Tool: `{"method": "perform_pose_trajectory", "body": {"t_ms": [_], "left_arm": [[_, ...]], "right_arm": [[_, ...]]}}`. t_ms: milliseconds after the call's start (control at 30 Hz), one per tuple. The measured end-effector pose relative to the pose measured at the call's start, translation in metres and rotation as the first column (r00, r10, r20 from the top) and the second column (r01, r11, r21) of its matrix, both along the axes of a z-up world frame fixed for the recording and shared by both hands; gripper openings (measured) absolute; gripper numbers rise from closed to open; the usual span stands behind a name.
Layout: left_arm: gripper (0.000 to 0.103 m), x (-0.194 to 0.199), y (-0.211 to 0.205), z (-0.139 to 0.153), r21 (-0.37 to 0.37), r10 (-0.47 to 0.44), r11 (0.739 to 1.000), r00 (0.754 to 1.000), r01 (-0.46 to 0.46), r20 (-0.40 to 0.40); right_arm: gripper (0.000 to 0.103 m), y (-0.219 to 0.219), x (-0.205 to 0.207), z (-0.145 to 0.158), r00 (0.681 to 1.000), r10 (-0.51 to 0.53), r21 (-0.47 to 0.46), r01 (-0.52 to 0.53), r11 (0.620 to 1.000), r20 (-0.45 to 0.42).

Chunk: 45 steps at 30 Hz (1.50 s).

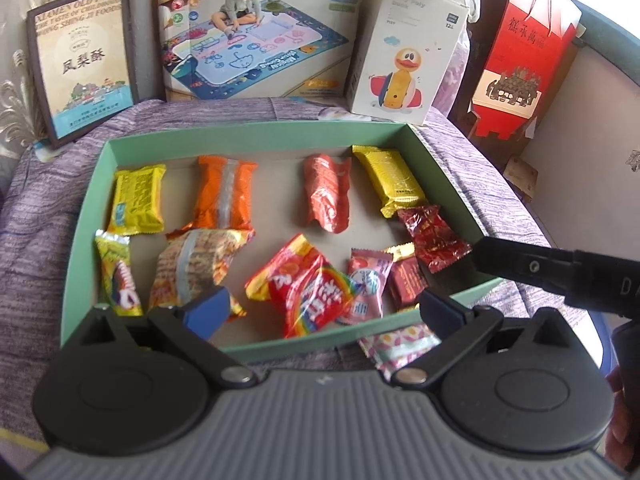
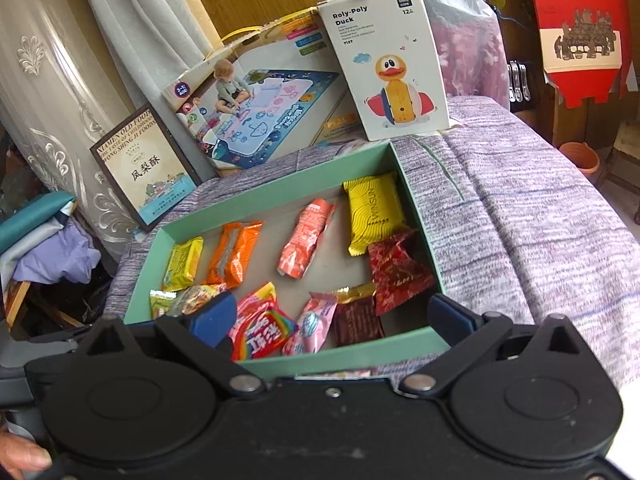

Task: Organize snacks
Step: 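Grasp the blue biscuit pack with left tool while right tool grasps yellow snack pack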

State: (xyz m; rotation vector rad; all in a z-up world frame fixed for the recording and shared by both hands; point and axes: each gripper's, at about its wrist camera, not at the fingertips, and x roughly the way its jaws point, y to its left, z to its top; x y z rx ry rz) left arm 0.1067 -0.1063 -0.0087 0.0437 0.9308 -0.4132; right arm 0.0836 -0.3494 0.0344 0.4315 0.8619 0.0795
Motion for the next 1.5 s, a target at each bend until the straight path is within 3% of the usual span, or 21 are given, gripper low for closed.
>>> {"method": "perform_pose_trajectory", "body": {"t_ms": [333,767,1167,1267,1367,1400,1500], "left_arm": [[0.103,-0.034,0.045,-0.003,0.011,0.052,0.999,0.999,-0.052,-0.002],[0.103,-0.07,0.126,-0.047,0.094,0.206,0.976,0.973,-0.196,-0.105],[0.101,-0.062,0.114,-0.071,0.153,0.226,0.966,0.967,-0.207,-0.118],[0.091,-0.061,0.11,-0.076,0.165,0.217,0.966,0.969,-0.197,-0.114],[0.055,-0.067,0.103,-0.075,0.19,0.17,0.969,0.984,-0.157,-0.054],[0.039,-0.068,0.103,-0.073,0.188,0.158,0.971,0.986,-0.146,-0.049],[0.038,-0.067,0.112,-0.071,0.138,0.154,0.98,0.986,-0.144,-0.07]], "right_arm": [[0.103,0.024,-0.036,-0.002,0.999,0.026,0.028,-0.025,0.999,-0.029],[0.103,0.054,-0.062,-0.035,0.987,0.084,0.062,-0.076,0.995,-0.138],[0.103,0.045,-0.076,-0.047,0.977,0.068,0.062,-0.057,0.996,-0.2],[0.103,0.047,-0.076,-0.048,0.975,0.071,0.057,-0.061,0.997,-0.209],[0.103,0.054,-0.074,-0.046,0.974,0.086,0.051,-0.077,0.996,-0.209],[0.103,0.058,-0.073,-0.045,0.974,0.094,0.049,-0.086,0.995,-0.207],[0.103,0.072,-0.069,-0.04,0.972,0.13,0.045,-0.124,0.991,-0.195]]}}
